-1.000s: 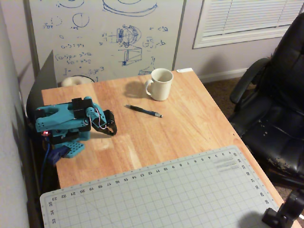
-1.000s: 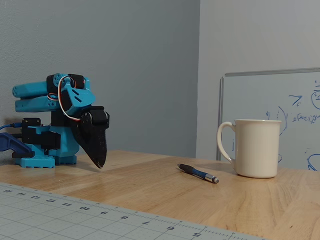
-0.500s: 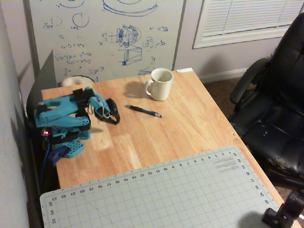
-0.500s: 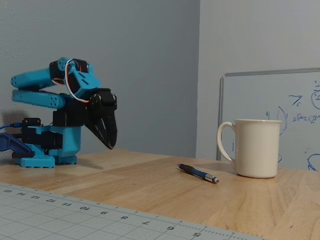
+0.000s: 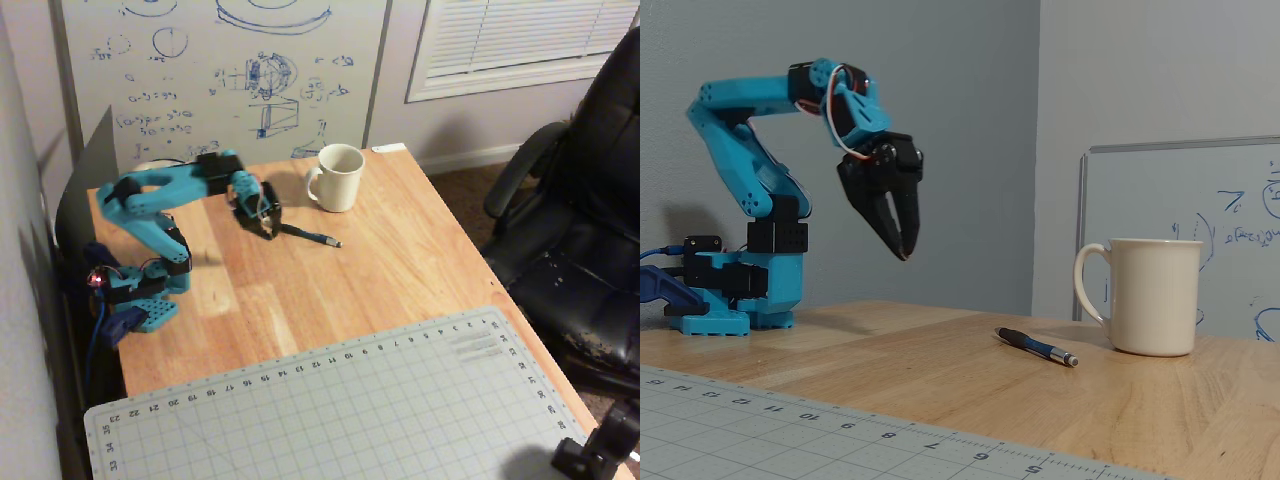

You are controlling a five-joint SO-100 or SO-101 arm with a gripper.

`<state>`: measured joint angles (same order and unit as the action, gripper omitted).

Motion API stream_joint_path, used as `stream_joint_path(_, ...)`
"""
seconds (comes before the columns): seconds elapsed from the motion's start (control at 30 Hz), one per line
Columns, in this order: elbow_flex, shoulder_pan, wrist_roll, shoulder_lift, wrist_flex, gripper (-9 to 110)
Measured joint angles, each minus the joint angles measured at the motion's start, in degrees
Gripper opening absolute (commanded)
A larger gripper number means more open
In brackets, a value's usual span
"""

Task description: Touch the pen.

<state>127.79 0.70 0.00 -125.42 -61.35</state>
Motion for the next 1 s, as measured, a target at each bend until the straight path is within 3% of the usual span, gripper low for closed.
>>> stream_joint_path(0.7, -47.64, -10.81, 0.0, 56.16, 0.09, 1)
stream_joint_path(1.0, -53.88, -10.81, 0.0, 62.84, 0.09, 1)
